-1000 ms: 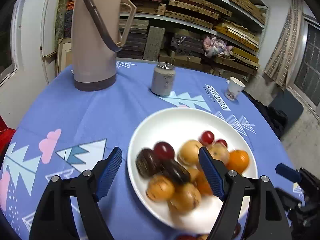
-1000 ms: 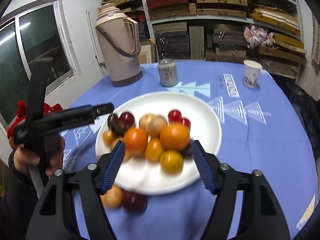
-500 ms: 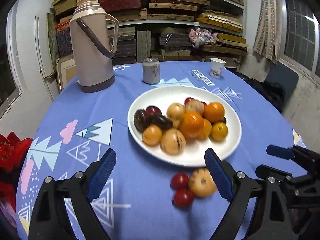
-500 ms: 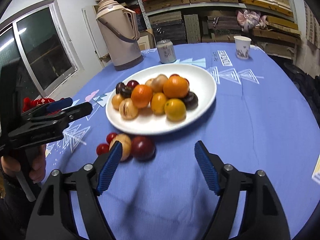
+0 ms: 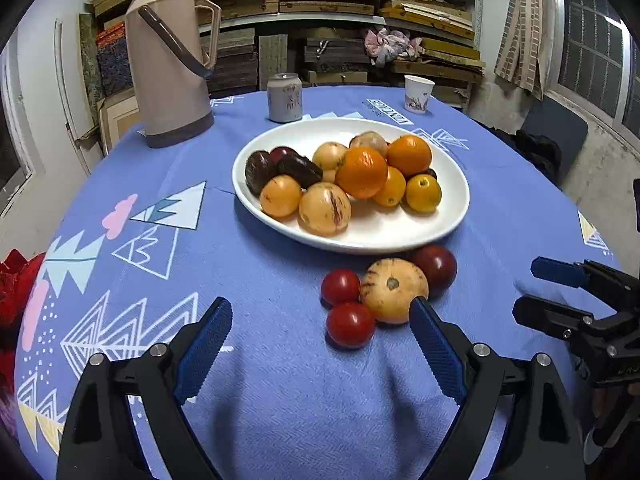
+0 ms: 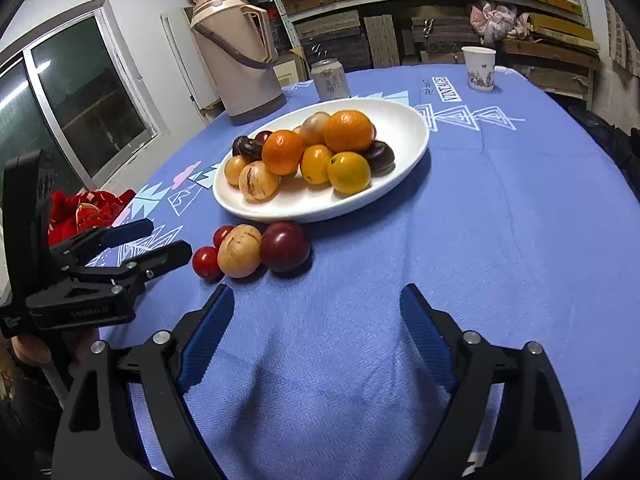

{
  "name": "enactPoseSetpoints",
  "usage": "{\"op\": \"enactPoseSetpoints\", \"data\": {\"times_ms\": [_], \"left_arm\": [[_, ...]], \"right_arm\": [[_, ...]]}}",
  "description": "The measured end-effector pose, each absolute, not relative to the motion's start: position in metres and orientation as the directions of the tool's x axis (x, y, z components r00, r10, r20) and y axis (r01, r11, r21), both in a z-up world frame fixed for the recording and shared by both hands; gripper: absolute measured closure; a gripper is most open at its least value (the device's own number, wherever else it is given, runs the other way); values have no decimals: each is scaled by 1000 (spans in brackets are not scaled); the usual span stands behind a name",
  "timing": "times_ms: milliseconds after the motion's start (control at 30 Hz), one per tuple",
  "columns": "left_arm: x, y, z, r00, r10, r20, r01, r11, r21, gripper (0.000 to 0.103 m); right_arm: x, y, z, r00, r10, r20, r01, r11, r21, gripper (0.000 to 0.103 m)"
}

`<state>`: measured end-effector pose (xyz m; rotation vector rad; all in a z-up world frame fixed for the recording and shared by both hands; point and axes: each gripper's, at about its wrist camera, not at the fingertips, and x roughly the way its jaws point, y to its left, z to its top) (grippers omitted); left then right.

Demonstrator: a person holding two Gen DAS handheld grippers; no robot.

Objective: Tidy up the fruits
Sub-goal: 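Grasp a dark red plum with the right tool while the left tool grasps a red tomato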

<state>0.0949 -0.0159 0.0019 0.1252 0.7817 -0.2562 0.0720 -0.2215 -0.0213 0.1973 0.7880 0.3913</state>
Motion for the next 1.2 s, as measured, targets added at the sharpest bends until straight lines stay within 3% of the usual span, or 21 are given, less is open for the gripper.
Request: {"op": "enactPoseSetpoints", "data": {"times_ms": [200,267,400,433,800,867,1033,1200], "left_arm": [[91,-24,-12,676,-186,-713,328,942,65,17],[93,-25,-18,662,-195,-724,345,936,64,24],[109,-19,-29,579,-237,-781,349,937,-25,51],[112,-18,-31,563,-247,-789,348,936,-45,53],[121,-20,-30,551,-259,-793,343,937,-67,57],[122,-18,-29,536,-311,-785,365,924,-117,73],[122,-21,-30,537,-301,-788,369,924,-102,73],[128,-1,-31,505,-403,-763,357,903,-240,73]], "right_arm": [[75,-222,-32,625,434,-649,-267,900,345,20],[77,-224,-36,608,455,-651,-264,889,375,20],[83,-228,-41,586,470,-660,-241,879,412,20],[83,-228,-42,584,471,-661,-239,878,415,20],[84,-224,-43,575,478,-663,-254,876,411,20],[84,-223,-44,572,476,-668,-252,877,408,20],[84,-219,-42,563,454,-691,-254,890,378,20],[91,-201,-35,571,371,-732,-277,927,254,20]]}}
